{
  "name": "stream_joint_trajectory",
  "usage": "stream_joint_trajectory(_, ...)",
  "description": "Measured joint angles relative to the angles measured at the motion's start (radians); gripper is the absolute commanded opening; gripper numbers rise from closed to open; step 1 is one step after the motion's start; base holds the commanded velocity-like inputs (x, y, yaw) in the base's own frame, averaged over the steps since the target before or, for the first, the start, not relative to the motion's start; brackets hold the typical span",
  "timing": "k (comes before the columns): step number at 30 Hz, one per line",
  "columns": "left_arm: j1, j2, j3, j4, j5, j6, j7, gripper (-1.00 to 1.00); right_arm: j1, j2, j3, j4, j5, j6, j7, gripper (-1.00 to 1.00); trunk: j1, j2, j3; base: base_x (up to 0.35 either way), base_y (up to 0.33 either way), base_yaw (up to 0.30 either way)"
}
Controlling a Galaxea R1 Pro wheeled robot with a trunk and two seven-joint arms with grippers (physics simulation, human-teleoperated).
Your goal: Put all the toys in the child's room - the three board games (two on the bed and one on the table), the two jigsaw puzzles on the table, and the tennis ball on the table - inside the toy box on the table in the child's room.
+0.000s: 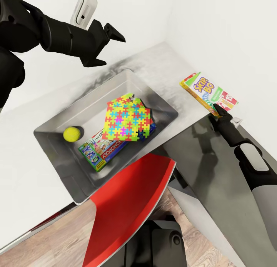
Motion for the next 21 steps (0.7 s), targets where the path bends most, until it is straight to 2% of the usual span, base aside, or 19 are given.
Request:
stream_joint_trajectory(16,0.000,0.000,0.000,0.000,0.000,0.000,0.000,1.00,0.000,0.000,-0.001,0.005,0.002,0.000,-0.005,1.00,0.000,0.000,0.000,0.000,0.000,0.000)
stream_joint_trajectory(21,0.000,0.000,0.000,-0.001,0.000,0.000,0.000,1.00,0.000,0.000,-0.001,0.007,0.002,0.000,-0.028,1.00,0.000,0.000,0.000,0.000,0.000,0.000)
